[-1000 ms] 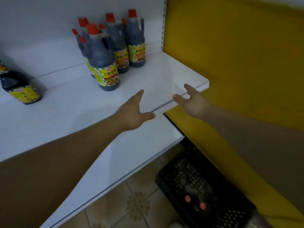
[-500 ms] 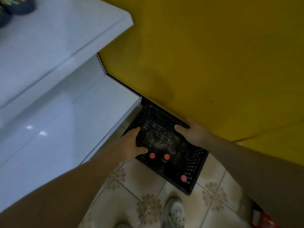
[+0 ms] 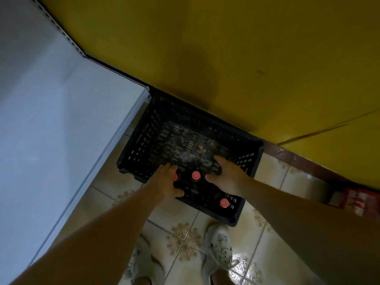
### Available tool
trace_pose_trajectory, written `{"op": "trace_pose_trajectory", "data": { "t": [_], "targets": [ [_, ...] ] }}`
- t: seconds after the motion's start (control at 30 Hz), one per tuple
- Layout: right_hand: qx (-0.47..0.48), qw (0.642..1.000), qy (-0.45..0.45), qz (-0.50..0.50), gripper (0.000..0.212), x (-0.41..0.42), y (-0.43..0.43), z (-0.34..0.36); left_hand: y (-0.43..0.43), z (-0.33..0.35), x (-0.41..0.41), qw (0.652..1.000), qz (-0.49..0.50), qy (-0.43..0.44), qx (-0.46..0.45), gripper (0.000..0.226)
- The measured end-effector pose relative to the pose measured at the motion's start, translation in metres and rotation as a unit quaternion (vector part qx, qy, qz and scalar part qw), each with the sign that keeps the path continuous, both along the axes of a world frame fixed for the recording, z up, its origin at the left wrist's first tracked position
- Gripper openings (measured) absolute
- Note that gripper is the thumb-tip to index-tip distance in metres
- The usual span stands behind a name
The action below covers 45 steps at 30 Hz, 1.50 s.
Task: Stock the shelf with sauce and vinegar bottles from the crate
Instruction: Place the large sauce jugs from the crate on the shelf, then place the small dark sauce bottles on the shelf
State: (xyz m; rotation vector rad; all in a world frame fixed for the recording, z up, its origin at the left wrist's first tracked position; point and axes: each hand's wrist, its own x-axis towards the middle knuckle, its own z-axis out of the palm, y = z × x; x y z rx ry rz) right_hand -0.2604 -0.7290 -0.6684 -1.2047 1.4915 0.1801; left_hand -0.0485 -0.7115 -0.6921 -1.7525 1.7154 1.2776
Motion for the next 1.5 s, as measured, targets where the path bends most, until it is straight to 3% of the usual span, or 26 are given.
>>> {"op": "trace_pose_trajectory", "data": {
  "t": [0.2, 0.33, 0.4, 0.47, 0.63, 0.83, 1.03, 1.2, 1.37, 1.43, 1.5],
  "targets": [
    [-0.035, 0.999, 0.014, 0.036, 0.07, 0.034, 0.006, -0.08, -0.006, -0.06, 0.01, 0.999, -0.025, 0.013, -0.021, 0.094],
    [-0.042, 0.994, 0.053, 0.082, 0.072, 0.055, 0.007, -0.132, -0.009, -0.094, 0.013, 0.999, -0.011, 0.037, -0.034, 0.086],
    [-0.05, 0.992, 0.069, 0.089, 0.058, 0.061, 0.009, -0.149, -0.007, -0.104, 0.014, 0.998, 0.005, 0.045, -0.031, 0.088],
    [-0.067, 0.99, 0.085, 0.087, 0.04, 0.063, 0.012, -0.157, -0.004, -0.11, 0.016, 0.999, 0.018, 0.046, -0.023, 0.09],
    [-0.127, 0.989, 0.073, 0.021, 0.023, 0.051, 0.019, -0.128, 0.009, -0.096, 0.015, 0.997, 0.04, 0.07, -0.023, 0.091],
    [-0.202, 0.979, -0.02, -0.03, 0.05, 0.024, 0.015, 0.017, 0.022, -0.013, 0.007, 0.983, 0.104, 0.15, -0.015, 0.098],
    [-0.314, 0.932, -0.133, -0.121, 0.046, 0.021, 0.015, 0.237, 0.031, 0.147, 0.012, 0.93, 0.169, 0.311, -0.098, 0.098],
    [-0.452, 0.839, -0.232, -0.196, 0.03, 0.038, 0.022, 0.415, 0.035, 0.324, 0.027, 0.902, 0.147, 0.37, -0.169, 0.087],
    [-0.528, 0.761, -0.266, -0.268, 0.012, 0.068, 0.025, 0.548, 0.055, 0.471, 0.038, 0.847, 0.151, 0.45, -0.239, 0.083],
    [-0.525, 0.762, -0.268, -0.267, 0.019, 0.073, 0.023, 0.586, 0.069, 0.513, 0.039, 0.821, 0.185, 0.476, -0.255, 0.082],
    [-0.503, 0.791, -0.278, -0.21, 0.023, 0.074, 0.024, 0.614, 0.083, 0.548, 0.036, 0.794, 0.21, 0.502, -0.272, 0.079]
  ]
}}
